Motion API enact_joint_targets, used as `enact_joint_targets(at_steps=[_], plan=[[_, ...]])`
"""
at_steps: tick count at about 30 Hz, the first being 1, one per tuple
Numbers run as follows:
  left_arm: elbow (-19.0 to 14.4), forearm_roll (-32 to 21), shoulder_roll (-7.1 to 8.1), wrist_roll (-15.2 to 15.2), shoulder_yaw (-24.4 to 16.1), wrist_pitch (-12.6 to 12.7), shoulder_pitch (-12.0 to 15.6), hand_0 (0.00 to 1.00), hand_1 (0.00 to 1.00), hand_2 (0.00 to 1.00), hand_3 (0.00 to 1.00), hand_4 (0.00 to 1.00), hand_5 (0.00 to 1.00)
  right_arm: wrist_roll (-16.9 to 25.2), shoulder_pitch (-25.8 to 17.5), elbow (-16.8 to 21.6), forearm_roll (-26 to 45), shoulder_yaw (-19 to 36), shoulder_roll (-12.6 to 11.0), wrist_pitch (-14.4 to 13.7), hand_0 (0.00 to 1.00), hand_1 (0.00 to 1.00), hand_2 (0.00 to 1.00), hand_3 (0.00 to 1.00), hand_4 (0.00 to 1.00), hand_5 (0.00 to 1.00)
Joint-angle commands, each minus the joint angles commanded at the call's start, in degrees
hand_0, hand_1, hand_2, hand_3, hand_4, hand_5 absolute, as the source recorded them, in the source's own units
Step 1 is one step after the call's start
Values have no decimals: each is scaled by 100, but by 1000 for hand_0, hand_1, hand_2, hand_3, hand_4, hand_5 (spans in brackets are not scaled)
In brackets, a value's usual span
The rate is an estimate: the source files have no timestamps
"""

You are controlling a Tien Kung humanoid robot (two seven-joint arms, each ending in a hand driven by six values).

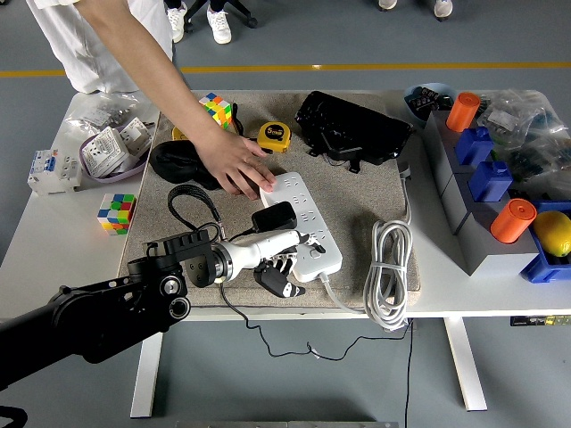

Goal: Put the plug near the board,insert it into the board,press the button,pull the plug out

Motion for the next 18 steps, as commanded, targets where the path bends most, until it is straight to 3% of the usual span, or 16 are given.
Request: enact_joint_targets(at_steps=[18], plan=[[192, 6, 0, 83, 87, -29, 3, 46, 109, 163, 816, 768, 2, 0, 3, 5, -31, 20, 7, -1, 658, 679, 671, 573, 998, 560]])
